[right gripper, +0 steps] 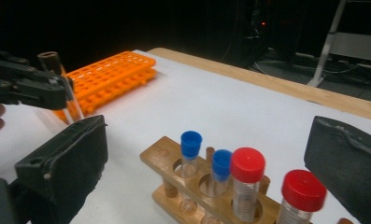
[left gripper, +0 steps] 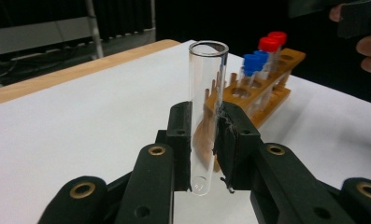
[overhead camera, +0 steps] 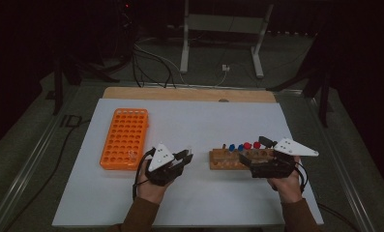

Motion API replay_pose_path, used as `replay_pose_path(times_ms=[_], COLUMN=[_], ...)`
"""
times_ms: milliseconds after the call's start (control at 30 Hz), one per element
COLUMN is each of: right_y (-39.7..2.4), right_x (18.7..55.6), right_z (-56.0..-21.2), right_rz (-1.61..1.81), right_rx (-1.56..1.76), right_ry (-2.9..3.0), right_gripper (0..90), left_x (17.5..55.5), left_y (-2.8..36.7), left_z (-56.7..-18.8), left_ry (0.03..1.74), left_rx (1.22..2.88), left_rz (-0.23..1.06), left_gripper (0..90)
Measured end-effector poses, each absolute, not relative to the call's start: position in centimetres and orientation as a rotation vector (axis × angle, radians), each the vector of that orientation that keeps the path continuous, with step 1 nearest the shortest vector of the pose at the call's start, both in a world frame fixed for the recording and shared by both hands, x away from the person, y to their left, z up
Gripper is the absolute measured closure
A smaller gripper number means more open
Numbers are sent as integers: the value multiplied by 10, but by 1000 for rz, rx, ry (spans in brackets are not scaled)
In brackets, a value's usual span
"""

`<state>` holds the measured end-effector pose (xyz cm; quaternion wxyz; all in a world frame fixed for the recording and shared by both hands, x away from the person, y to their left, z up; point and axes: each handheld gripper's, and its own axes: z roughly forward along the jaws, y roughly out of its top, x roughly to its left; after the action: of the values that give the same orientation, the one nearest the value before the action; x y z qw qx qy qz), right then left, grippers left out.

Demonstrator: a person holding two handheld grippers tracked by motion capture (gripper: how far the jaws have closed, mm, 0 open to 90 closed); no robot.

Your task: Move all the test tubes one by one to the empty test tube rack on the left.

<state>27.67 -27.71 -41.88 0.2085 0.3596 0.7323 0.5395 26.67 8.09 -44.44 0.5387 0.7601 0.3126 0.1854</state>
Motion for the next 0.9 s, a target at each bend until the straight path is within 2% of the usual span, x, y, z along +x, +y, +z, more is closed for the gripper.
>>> replay_pose_path(times_ms=[900], right_y=[-288], right_x=[276], right_z=[-421], right_rz=[1507], right_rx=[1049], right_ry=[1987], right_gripper=[1], left_x=[262], left_y=[167], left_z=[-418], left_ry=[875], left_rx=[1759], left_rz=[592], left_gripper=[764])
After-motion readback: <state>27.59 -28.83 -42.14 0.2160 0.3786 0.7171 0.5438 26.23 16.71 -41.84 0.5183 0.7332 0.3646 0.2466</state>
